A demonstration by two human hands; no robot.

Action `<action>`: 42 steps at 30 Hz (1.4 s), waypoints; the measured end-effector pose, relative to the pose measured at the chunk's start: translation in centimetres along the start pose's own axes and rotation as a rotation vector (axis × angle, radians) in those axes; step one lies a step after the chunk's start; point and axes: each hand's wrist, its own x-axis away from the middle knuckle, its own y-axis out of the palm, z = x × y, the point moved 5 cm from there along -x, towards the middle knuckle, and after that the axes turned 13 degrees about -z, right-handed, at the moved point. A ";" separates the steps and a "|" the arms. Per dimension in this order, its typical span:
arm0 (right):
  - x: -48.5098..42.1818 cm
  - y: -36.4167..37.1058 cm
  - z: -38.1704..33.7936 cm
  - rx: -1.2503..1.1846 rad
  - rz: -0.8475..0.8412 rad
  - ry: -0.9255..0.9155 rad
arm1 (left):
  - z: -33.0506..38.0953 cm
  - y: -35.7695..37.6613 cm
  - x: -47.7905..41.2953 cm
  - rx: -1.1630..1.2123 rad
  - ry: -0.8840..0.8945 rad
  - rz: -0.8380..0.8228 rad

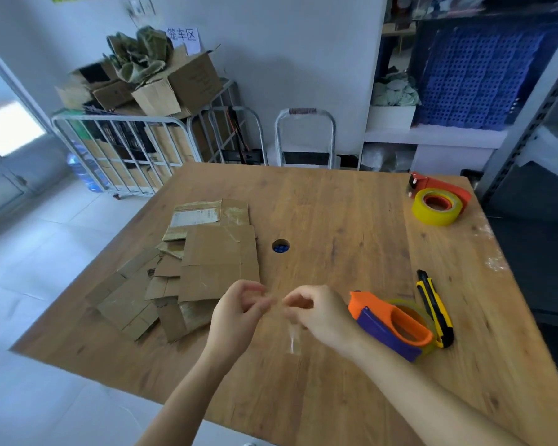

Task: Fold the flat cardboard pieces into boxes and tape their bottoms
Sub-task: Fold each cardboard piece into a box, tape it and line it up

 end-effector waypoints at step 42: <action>-21.9 18.0 -9.6 0.185 0.201 0.182 | -30.9 -37.9 -5.4 -0.408 -0.611 0.330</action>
